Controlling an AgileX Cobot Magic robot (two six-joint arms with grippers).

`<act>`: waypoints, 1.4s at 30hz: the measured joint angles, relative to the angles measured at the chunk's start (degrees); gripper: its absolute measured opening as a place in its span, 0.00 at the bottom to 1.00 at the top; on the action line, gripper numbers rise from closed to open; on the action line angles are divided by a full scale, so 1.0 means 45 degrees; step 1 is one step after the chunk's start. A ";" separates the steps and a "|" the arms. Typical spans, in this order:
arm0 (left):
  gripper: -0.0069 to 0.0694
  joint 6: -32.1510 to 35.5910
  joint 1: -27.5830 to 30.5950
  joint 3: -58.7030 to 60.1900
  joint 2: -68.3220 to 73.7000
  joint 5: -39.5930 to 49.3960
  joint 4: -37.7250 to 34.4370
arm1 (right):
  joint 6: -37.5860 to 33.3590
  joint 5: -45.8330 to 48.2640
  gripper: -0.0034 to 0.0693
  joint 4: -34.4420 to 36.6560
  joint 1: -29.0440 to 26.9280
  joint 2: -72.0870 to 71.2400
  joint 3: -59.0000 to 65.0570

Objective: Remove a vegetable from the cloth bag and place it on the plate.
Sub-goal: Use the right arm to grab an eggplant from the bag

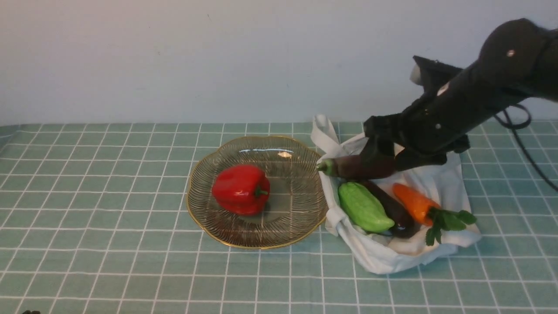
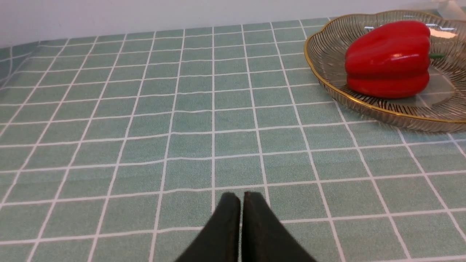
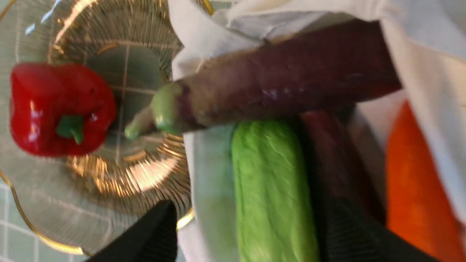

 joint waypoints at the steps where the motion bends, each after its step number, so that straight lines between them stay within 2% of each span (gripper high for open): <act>1: 0.09 0.0000 0.0000 0.0000 0.0000 0.0000 0.0000 | 0.0439 -0.0068 0.81 0.0152 0.0000 0.0325 -0.0148; 4: 0.09 0.0000 0.0000 0.0000 0.0000 0.0000 0.0000 | 0.2181 -0.0481 0.89 0.0310 0.0000 0.1429 -0.0610; 9: 0.09 0.0000 0.0000 0.0000 0.0000 0.0000 0.0000 | 0.4141 -0.1429 0.90 0.0350 0.0000 0.2283 -0.0953; 17: 0.09 0.0000 0.0000 0.0000 0.0000 0.0000 0.0000 | 0.5167 -0.2949 0.89 0.0473 0.0000 0.2371 -0.0978; 24: 0.09 0.0000 0.0000 0.0000 0.0000 0.0000 0.0000 | 0.6368 -0.3164 0.88 0.0624 0.0000 0.2980 -0.0988; 28: 0.09 0.0000 0.0000 0.0000 0.0000 0.0000 0.0000 | 0.6483 -0.3181 0.85 0.0667 0.0000 0.3069 -0.1004; 32: 0.09 0.0000 0.0000 0.0000 0.0000 0.0000 0.0000 | 0.5945 -0.3162 0.78 0.0747 0.0000 0.3083 -0.1004; 34: 0.09 0.0000 0.0000 0.0000 0.0000 0.0000 0.0000 | 0.5346 -0.3073 0.71 0.0800 0.0000 0.3040 -0.1004; 39: 0.09 0.0000 0.0000 0.0000 0.0000 0.0000 0.0000 | 0.3660 -0.2335 0.48 0.0800 -0.0013 0.2440 -0.1004; 42: 0.09 0.0000 0.0000 0.0000 0.0000 0.0000 0.0000 | 0.3180 -0.1859 0.48 0.0788 -0.0133 0.1899 -0.1004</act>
